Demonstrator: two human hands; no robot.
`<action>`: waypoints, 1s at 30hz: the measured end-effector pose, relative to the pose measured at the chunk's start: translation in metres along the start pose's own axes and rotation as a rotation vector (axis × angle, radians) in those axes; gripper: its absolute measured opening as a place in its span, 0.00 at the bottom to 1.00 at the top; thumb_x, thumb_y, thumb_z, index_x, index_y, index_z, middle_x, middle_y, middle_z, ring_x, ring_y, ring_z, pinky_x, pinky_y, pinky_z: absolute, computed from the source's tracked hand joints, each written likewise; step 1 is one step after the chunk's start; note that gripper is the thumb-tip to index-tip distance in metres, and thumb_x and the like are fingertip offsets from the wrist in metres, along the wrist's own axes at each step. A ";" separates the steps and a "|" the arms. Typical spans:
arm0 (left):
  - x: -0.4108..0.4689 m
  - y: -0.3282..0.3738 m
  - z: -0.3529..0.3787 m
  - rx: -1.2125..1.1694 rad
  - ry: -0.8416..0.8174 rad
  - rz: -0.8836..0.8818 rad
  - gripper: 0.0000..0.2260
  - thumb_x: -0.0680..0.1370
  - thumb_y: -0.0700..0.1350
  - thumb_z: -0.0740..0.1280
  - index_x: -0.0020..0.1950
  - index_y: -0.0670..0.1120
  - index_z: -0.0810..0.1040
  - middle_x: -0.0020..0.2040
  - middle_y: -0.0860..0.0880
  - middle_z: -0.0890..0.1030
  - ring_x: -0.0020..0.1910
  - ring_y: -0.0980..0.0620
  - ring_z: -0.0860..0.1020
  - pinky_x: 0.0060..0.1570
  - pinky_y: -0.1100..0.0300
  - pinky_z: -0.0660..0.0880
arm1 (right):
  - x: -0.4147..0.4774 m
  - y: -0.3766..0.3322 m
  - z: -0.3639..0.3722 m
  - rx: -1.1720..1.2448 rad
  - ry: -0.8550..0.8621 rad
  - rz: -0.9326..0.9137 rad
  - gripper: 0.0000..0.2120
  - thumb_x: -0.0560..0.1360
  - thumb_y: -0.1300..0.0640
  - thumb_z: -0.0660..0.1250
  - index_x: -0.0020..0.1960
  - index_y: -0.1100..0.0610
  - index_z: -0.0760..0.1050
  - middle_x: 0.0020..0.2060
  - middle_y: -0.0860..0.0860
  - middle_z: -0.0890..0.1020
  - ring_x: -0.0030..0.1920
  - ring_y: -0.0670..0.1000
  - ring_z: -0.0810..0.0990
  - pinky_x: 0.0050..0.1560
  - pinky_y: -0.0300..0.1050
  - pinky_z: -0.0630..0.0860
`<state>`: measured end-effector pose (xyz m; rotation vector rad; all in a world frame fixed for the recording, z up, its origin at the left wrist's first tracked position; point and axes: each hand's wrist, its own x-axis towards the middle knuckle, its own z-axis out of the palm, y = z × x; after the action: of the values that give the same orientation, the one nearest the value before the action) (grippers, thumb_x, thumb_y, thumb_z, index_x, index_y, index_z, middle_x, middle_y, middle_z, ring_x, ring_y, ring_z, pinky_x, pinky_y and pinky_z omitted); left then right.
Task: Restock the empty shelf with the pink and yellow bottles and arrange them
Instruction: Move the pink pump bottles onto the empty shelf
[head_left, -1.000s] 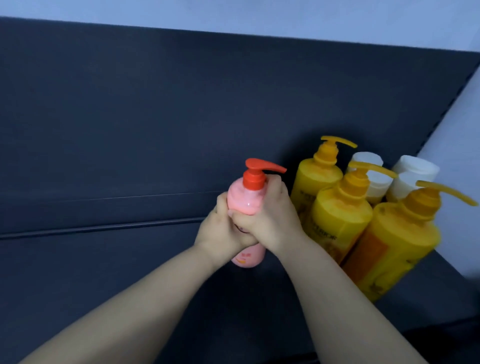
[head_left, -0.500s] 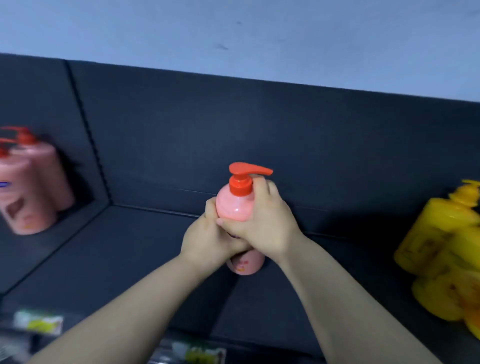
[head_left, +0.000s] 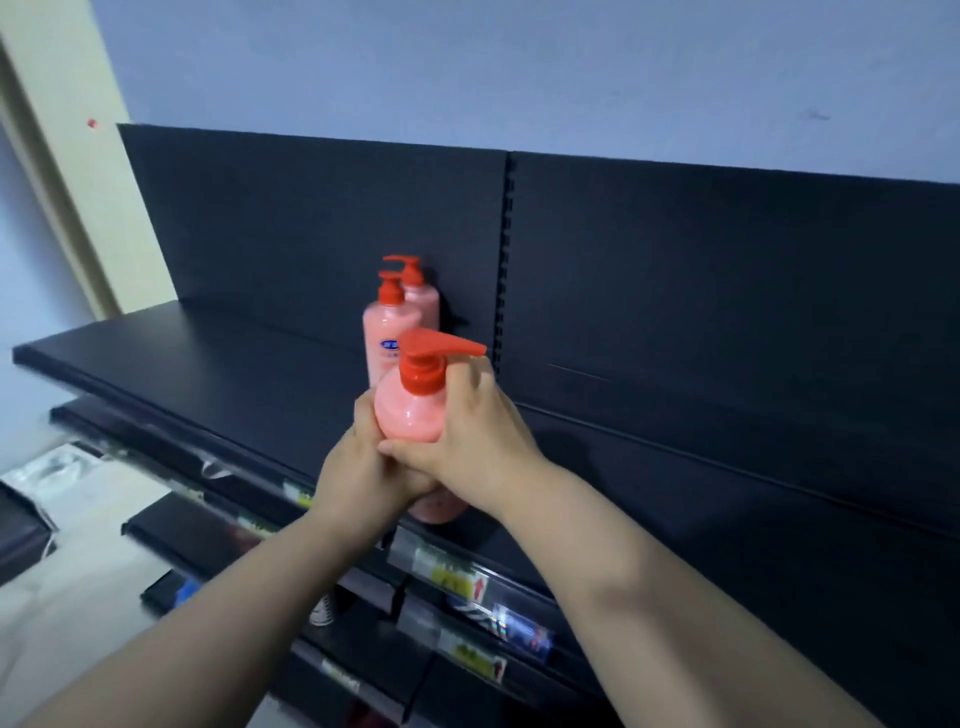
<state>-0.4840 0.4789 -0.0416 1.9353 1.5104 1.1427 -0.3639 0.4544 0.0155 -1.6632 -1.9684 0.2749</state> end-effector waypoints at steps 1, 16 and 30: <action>0.003 -0.006 -0.008 -0.012 0.017 0.000 0.48 0.53 0.66 0.66 0.68 0.49 0.58 0.50 0.52 0.74 0.47 0.45 0.77 0.41 0.55 0.69 | 0.007 -0.008 0.004 -0.001 -0.004 -0.017 0.39 0.67 0.40 0.72 0.67 0.59 0.60 0.66 0.56 0.63 0.65 0.57 0.67 0.63 0.47 0.67; 0.098 -0.078 0.003 -0.068 -0.039 -0.027 0.44 0.58 0.58 0.77 0.67 0.57 0.57 0.47 0.65 0.72 0.43 0.65 0.74 0.37 0.71 0.68 | 0.124 0.012 0.053 0.049 -0.059 0.013 0.43 0.58 0.35 0.75 0.67 0.45 0.60 0.63 0.45 0.66 0.63 0.51 0.71 0.60 0.46 0.71; 0.188 -0.143 -0.042 -0.170 0.024 0.127 0.30 0.53 0.55 0.75 0.53 0.58 0.73 0.46 0.55 0.81 0.44 0.56 0.80 0.41 0.57 0.76 | 0.206 -0.035 0.091 -0.036 -0.017 -0.084 0.40 0.59 0.33 0.74 0.64 0.47 0.64 0.59 0.47 0.67 0.61 0.49 0.70 0.58 0.40 0.66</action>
<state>-0.5891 0.6934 -0.0609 1.9292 1.2721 1.3077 -0.4595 0.6616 0.0129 -1.6010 -2.0614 0.2244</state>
